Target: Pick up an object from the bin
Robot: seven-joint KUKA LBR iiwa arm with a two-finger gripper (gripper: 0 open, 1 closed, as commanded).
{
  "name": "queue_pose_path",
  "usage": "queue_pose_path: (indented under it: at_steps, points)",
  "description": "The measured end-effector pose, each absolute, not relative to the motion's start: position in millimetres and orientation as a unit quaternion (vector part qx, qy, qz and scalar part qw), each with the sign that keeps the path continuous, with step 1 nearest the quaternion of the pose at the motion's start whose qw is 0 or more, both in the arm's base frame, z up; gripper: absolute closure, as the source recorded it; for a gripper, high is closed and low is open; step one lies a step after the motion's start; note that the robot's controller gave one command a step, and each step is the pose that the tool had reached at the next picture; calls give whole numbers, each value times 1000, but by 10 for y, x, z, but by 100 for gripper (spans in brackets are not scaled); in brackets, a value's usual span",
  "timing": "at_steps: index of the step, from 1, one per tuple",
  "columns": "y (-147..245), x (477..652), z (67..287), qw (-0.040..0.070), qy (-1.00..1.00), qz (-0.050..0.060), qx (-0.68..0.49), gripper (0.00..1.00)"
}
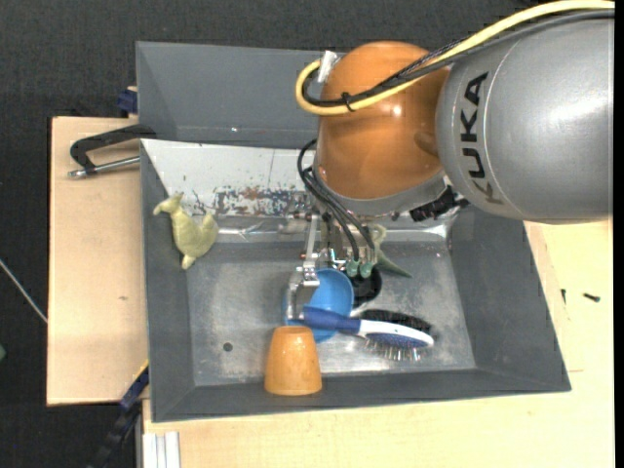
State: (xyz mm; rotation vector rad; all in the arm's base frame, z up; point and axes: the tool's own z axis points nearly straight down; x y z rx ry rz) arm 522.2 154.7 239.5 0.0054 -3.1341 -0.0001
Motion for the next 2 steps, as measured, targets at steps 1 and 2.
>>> queue_pose_path:
  at_steps: [1,2]
  points:
    - [1139,5080,1542,3,-999,1,-32,0]
    - [657,5001,781,3,-997,1,-78,0]
